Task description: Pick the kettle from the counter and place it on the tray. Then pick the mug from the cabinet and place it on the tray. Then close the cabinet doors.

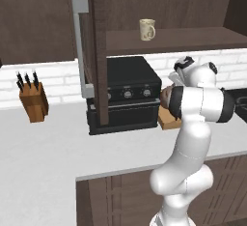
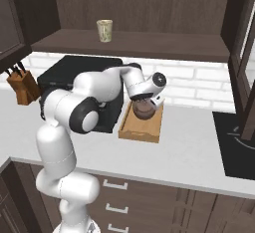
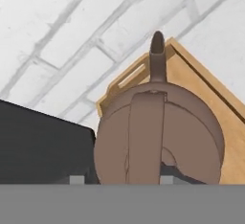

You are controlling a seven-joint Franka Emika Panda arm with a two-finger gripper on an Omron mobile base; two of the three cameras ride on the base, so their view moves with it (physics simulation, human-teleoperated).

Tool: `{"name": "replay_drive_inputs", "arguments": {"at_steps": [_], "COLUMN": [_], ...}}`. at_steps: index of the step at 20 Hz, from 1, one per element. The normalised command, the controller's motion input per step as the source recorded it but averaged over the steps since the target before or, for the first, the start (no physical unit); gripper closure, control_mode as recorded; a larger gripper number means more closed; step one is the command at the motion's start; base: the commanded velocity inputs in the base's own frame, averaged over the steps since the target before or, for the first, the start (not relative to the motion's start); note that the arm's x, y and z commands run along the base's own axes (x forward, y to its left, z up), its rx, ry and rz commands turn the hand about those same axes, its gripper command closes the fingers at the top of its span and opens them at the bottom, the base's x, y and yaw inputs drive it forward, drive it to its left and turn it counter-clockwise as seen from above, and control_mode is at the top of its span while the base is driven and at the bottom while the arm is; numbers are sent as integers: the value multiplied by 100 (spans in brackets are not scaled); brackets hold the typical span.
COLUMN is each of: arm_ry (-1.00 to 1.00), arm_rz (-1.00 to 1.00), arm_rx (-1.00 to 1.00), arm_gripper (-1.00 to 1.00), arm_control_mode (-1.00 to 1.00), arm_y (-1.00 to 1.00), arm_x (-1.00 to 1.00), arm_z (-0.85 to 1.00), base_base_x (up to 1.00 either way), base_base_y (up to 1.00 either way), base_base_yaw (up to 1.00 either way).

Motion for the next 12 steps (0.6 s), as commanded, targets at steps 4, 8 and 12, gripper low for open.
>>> {"name": "replay_drive_inputs", "arguments": {"at_steps": [4,8,12], "arm_ry": [-17,-19,-9], "arm_rz": [3,7,10], "arm_rx": [0,0,0], "arm_gripper": [-100,-100,-100], "arm_control_mode": [-100,-100,-100], "arm_y": [9,14,18], "arm_x": [0,14,24], "arm_z": [10,18,1], "base_base_x": [0,0,0], "base_base_y": [0,0,0], "base_base_yaw": [0,0,0]}}
